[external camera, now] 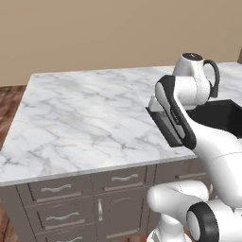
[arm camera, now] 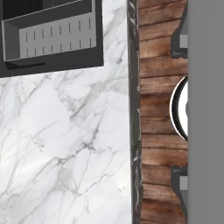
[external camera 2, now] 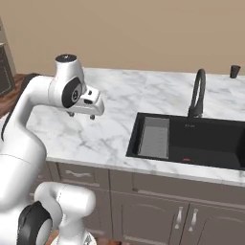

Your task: Take a straw from the drawer in front and place it inside the glass cup on the dining counter.

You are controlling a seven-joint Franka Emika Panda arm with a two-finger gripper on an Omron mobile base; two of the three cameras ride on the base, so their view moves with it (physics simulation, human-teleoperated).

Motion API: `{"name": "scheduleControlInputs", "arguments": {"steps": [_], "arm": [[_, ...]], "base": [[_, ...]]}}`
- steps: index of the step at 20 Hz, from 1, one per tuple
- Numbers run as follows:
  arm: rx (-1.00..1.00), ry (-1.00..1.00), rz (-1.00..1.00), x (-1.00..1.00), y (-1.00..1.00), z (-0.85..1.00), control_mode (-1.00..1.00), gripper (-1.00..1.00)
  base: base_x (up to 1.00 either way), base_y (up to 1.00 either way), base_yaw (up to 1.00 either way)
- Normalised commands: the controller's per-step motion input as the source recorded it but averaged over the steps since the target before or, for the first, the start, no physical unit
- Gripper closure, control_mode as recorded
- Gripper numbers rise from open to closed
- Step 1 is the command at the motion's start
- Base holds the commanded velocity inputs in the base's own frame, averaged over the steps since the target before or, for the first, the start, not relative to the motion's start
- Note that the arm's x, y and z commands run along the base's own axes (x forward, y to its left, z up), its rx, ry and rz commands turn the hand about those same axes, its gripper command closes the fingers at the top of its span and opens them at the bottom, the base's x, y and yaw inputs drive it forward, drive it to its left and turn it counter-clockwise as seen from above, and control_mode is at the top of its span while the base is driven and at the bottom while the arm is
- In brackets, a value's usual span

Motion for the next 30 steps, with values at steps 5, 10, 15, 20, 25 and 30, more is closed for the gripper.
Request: {"name": "scheduleControlInputs", "arguments": {"steps": [5,10,15,20,25,30], "arm": [[0.0,0.0,0.0,0.0,0.0,0.0,1.0,-1.0],[0.0,0.0,0.0,0.0,0.0,0.0,1.0,-1.0],[0.0,0.0,0.0,0.0,0.0,0.0,1.0,-1.0],[0.0,0.0,0.0,0.0,0.0,0.0,1.0,-1.0],[0.0,0.0,0.0,0.0,0.0,0.0,1.0,-1.0],[0.0,-0.01,0.08,-0.39,0.31,-0.02,-1.0,-1.0]], "base": [[0.07,-0.72,0.17],[0.0,-0.75,0.38],[0.0,-0.49,0.45],[0.0,-0.51,0.46],[0.0,-0.41,0.4],[0.0,0.0,0.0]]}}
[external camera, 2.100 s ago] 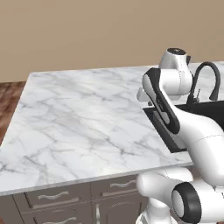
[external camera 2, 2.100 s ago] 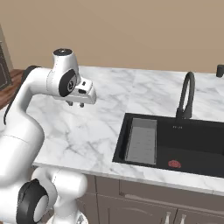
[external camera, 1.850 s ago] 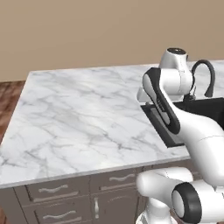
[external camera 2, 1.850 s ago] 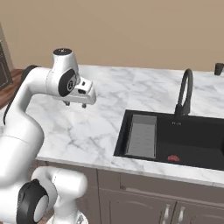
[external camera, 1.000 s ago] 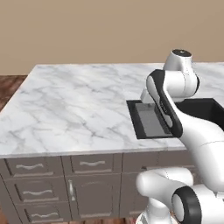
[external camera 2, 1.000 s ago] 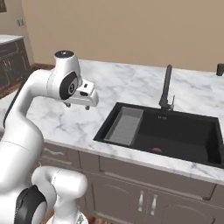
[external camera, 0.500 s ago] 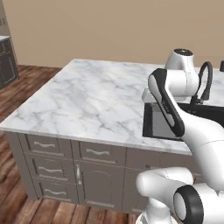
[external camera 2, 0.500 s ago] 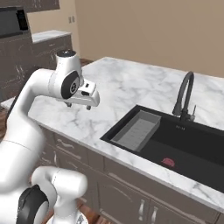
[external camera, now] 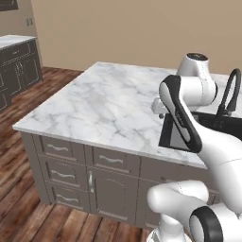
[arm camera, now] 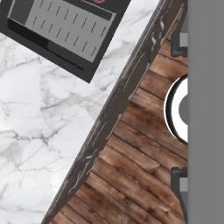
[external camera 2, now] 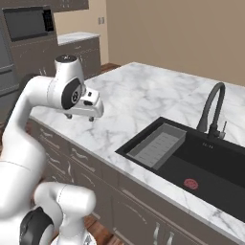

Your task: Take a straw from the drawer in front and place it inside the glass cup on the dining counter.

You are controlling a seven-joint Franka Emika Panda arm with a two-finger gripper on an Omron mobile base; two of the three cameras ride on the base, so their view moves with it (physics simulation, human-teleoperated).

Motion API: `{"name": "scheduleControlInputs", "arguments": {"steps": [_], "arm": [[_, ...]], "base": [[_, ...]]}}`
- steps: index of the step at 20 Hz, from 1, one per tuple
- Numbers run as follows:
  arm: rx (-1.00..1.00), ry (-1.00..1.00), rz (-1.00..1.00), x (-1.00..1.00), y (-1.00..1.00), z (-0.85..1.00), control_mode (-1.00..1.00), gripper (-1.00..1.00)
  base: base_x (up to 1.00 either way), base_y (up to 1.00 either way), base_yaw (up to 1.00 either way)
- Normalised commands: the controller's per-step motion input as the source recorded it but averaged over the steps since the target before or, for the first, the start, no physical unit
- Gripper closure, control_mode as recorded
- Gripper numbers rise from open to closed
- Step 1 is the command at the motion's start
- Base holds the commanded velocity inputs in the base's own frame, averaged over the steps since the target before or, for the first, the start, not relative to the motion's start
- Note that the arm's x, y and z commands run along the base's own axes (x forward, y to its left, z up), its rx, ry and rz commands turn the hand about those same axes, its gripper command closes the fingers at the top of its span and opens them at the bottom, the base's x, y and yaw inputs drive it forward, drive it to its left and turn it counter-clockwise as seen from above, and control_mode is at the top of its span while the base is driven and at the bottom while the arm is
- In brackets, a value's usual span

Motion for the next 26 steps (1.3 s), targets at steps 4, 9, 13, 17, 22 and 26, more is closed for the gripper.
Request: {"name": "scheduleControlInputs", "arguments": {"steps": [4,9,13,17,22,26], "arm": [[-0.12,0.0,0.01,-0.36,0.97,-0.11,-1.0,-1.0],[-0.21,0.0,0.0,-0.12,1.0,-0.24,-1.0,-1.0],[-0.26,-0.01,0.0,0.0,1.0,-0.33,-1.0,-1.0],[-0.26,0.0,0.0,0.0,0.88,-0.36,-1.0,-1.0],[-0.24,0.0,0.0,0.04,0.7,-0.44,-1.0,-1.0],[-0.23,0.0,0.0,0.1,0.48,-0.5,-1.0,-1.0]], "base": [[0.0,0.0,0.0],[0.0,0.0,0.0],[0.0,0.0,0.0],[0.0,0.0,0.0],[0.0,0.0,0.0],[0.0,0.0,0.0]]}}
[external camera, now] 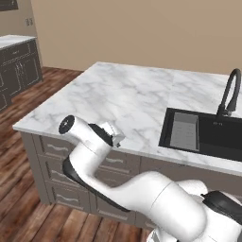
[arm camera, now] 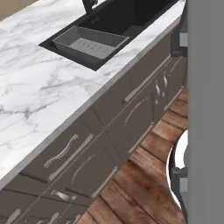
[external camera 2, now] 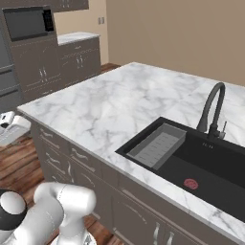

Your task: Take a straw from the drawer in front and place it inside the glass cup on the dining counter.

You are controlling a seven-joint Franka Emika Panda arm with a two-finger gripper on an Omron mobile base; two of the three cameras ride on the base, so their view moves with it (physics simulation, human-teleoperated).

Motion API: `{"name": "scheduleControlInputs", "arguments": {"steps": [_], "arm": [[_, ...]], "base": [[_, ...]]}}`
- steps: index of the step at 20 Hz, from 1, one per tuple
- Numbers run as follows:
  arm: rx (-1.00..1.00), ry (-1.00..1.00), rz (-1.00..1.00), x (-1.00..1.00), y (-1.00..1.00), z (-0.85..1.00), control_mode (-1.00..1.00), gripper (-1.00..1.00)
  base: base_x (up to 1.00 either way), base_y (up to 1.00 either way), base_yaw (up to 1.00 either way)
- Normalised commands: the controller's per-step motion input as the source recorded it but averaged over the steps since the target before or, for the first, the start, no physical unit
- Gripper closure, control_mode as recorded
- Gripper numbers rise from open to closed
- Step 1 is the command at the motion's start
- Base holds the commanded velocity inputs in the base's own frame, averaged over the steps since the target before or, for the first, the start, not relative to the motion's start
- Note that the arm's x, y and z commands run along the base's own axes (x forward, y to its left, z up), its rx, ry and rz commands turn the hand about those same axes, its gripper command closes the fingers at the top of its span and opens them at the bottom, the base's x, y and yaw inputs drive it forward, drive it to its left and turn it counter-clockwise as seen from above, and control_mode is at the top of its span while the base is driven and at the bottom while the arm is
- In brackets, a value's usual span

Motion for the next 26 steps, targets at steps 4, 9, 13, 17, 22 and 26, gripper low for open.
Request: {"name": "scheduleControlInputs", "arguments": {"steps": [4,9,13,17,22,26], "arm": [[-0.24,-0.02,0.0,0.17,0.27,-0.5,-1.0,-1.0],[-0.24,-0.02,0.0,0.31,0.09,-0.44,-1.0,-1.0],[-0.2,-0.03,0.0,0.33,0.0,-0.43,-1.0,-1.0],[-0.16,-0.07,0.0,0.31,0.0,-0.42,-1.0,-1.0],[-0.14,-0.08,0.0,0.31,0.0,-0.37,-1.0,-1.0],[-0.13,-0.05,0.0,0.29,0.0,-0.34,-1.0,-1.0]], "base": [[0.0,0.0,0.0],[0.0,0.0,0.0],[0.0,0.0,0.0],[0.0,0.0,0.0],[0.0,0.0,0.0],[0.0,0.0,0.0]]}}
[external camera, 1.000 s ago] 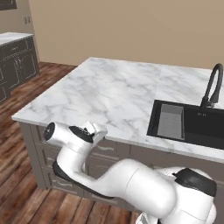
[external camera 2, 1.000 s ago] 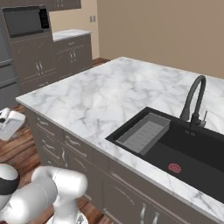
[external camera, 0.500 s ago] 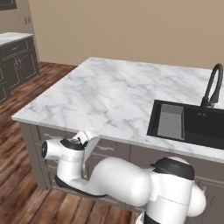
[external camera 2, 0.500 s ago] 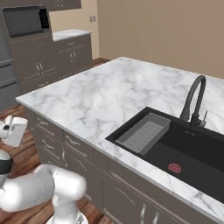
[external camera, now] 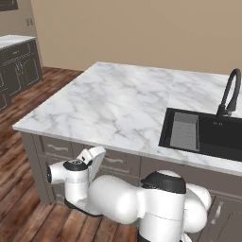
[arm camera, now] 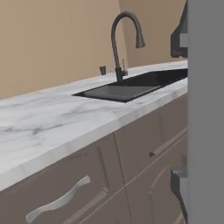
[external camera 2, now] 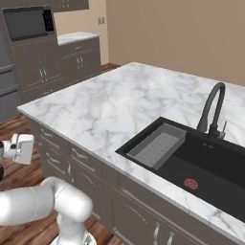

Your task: Take a straw from the drawer in front and place it inside the glass cup on the dining counter.

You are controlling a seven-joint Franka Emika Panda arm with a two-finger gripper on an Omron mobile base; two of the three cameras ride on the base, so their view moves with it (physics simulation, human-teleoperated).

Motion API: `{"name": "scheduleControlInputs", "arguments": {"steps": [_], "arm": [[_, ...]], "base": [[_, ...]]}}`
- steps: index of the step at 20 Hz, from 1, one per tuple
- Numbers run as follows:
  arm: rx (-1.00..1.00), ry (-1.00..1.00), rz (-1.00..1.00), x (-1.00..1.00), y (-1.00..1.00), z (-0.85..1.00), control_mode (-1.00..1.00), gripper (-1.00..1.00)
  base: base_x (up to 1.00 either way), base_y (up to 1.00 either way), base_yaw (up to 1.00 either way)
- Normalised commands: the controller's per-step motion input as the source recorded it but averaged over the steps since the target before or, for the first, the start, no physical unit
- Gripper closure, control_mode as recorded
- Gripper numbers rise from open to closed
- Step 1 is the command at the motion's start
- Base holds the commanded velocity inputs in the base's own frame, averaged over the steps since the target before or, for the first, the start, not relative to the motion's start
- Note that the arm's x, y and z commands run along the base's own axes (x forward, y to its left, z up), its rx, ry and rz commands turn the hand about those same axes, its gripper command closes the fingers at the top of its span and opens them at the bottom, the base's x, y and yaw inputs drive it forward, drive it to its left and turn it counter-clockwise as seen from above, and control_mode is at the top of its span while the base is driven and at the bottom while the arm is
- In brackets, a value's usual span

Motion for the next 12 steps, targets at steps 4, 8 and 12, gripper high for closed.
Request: {"name": "scheduleControlInputs", "arguments": {"steps": [4,8,12], "arm": [[-0.1,0.0,0.0,0.25,-0.11,-0.34,-1.0,-1.0],[-0.09,0.0,0.0,0.29,-0.11,-0.33,-1.0,-1.0],[-0.1,-0.01,0.0,0.21,-0.09,-0.31,-1.0,-1.0]], "base": [[0.0,0.0,0.0],[0.0,0.0,0.0],[0.0,0.0,0.0]]}}
